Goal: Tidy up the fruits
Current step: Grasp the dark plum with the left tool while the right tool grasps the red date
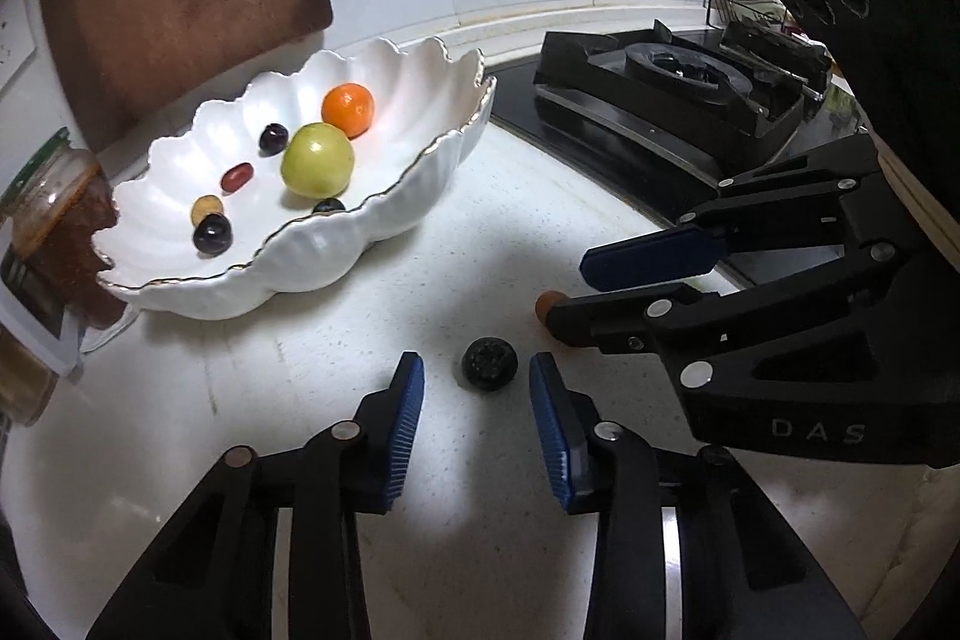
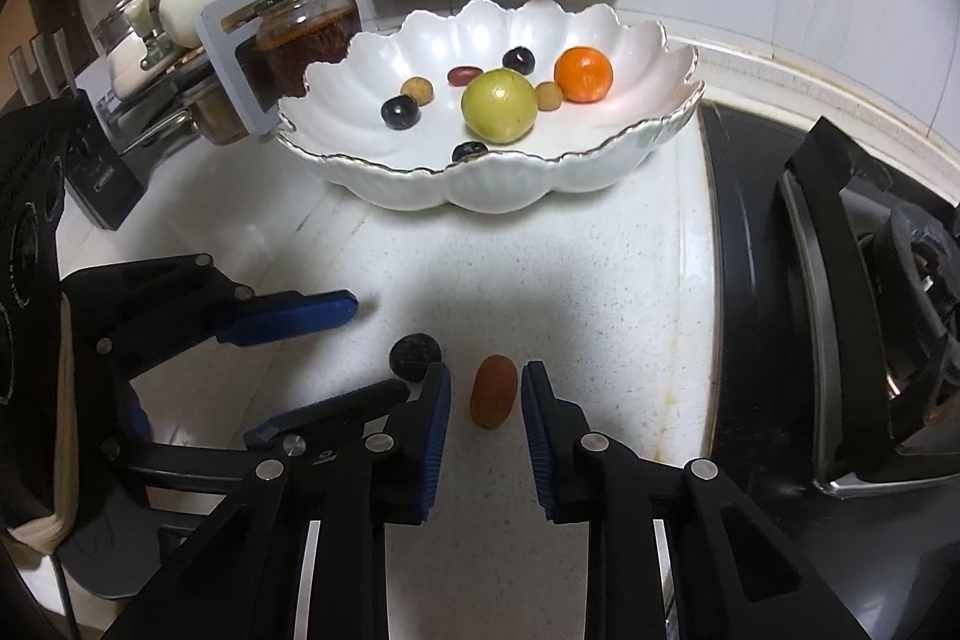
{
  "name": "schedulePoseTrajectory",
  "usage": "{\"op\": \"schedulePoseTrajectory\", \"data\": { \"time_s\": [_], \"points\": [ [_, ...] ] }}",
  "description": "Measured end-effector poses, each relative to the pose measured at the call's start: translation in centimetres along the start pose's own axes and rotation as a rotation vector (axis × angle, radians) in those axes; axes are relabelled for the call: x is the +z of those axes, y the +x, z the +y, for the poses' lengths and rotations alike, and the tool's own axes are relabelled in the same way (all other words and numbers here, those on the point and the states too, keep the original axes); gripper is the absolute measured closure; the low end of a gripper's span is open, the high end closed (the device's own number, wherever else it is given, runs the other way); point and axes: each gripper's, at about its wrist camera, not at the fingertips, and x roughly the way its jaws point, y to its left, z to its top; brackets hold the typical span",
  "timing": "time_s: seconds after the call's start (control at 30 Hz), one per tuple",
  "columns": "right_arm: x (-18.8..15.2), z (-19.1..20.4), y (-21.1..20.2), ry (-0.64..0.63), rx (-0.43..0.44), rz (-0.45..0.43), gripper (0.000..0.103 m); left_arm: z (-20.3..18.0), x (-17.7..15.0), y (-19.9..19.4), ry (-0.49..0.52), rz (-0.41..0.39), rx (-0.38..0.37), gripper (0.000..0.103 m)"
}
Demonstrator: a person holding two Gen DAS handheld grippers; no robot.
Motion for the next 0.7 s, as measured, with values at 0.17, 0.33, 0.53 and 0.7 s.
{"op": "schedulePoseTrajectory", "data": {
  "time_s": [0.17, 0.33, 0.53, 0.7],
  "points": [
    [0.0, -0.1, 0.6, 0.007, 0.009, 0.015, 0.08, 0.2, 0.2, 0.9, 0.001, 0.018, -0.017, 0.071],
    [-0.1, -0.3, 1.3, 0.011, 0.011, 0.036, 0.081, 0.2, 0.3, 1.5, 0.005, 0.036, -0.03, 0.075],
    [-0.1, -0.9, 1.8, 0.037, 0.028, 0.046, 0.085, 0.3, 0.4, 2.0, -0.013, 0.047, -0.041, 0.08],
    [-0.3, -0.8, 1.5, 0.033, 0.025, 0.035, 0.086, 0.2, 0.4, 1.9, -0.022, 0.049, -0.033, 0.081]
  ]
}}
